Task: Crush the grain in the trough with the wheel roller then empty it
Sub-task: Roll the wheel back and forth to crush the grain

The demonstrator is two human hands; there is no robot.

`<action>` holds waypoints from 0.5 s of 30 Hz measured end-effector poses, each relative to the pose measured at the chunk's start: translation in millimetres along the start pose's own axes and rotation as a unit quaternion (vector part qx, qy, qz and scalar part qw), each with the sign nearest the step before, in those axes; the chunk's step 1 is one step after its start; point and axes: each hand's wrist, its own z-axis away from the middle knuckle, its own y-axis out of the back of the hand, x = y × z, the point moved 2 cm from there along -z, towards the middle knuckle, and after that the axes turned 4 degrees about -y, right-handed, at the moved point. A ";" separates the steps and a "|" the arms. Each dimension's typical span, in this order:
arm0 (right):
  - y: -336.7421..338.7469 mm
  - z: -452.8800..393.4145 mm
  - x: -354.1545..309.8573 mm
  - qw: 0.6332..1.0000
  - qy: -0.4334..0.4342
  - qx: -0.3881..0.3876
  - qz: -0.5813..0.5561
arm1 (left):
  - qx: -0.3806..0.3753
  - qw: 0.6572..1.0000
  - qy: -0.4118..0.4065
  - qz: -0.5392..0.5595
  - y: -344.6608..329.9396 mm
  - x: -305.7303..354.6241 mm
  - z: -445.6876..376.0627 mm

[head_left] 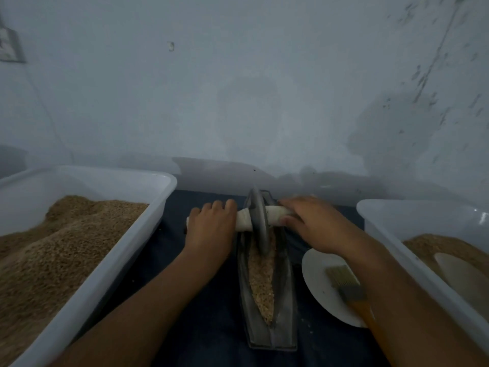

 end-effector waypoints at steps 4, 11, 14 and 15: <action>-6.2 -2.4 4.8 1.000 -0.015 0.016 0.003 | 0.049 0.998 -0.028 0.004 -3.0 -2.8 -3.6; 15.2 5.1 1.3 0.995 -0.048 -0.069 -0.046 | -0.064 0.998 -0.010 -0.006 10.5 1.2 1.0; 24.3 11.9 -9.1 0.989 -0.056 -0.138 -0.011 | -0.147 0.989 -0.004 0.005 20.1 4.3 4.5; 26.3 13.5 -13.3 0.985 -0.057 -0.163 0.009 | -0.170 0.985 -0.007 0.005 23.9 5.6 6.4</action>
